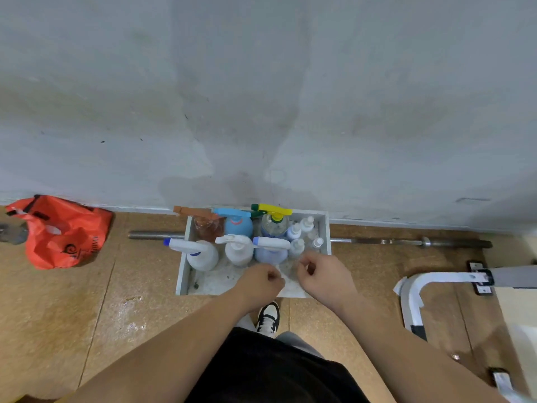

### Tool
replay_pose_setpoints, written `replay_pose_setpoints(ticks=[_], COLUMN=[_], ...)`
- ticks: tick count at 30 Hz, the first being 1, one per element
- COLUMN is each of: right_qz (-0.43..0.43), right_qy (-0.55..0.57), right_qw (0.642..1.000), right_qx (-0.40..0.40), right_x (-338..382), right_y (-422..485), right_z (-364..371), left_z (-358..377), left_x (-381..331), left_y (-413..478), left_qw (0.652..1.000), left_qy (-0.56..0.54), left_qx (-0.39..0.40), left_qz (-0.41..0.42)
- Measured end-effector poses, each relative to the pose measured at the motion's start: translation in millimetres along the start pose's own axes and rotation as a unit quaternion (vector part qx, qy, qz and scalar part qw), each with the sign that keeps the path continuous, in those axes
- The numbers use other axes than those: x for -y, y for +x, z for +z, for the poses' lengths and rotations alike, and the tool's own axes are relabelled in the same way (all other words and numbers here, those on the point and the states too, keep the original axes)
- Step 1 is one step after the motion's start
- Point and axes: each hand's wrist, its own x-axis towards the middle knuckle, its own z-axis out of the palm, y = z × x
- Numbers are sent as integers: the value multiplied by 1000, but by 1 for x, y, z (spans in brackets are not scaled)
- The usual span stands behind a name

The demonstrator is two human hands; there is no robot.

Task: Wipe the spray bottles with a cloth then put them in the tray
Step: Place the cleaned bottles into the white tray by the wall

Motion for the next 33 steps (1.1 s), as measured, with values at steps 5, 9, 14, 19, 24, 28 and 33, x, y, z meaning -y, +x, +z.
replay_pose_setpoints(ticks=[5, 9, 14, 19, 24, 28, 33], right_qz=[79, 81, 13, -33, -59, -35, -17], right_qy=[89, 103, 60, -9, -20, 92, 194], right_qw=[992, 985, 996, 996, 993, 994, 981], right_qx=[-51, -115, -71, 83, 98, 43, -10], right_x=[-4, -10, -17, -26, -42, -56, -68], right_y=[-3, 22, 75, 122, 141, 140, 132], right_z=[-12, -30, -53, -50, -43, -57, -95], left_z=[-1, -3, -12, -24, -26, -29, -31], left_x=[-24, -49, -89, -111, -123, -126, -130], left_y=[-4, -2, -7, 13, 28, 43, 60], left_qw=[997, 986, 964, 957, 941, 921, 909], left_qy=[36, 89, 155, 199, 261, 353, 406], left_qx=[-2, -18, -63, -156, -170, -122, -67], left_qz=[67, 136, 206, 145, 135, 107, 70])
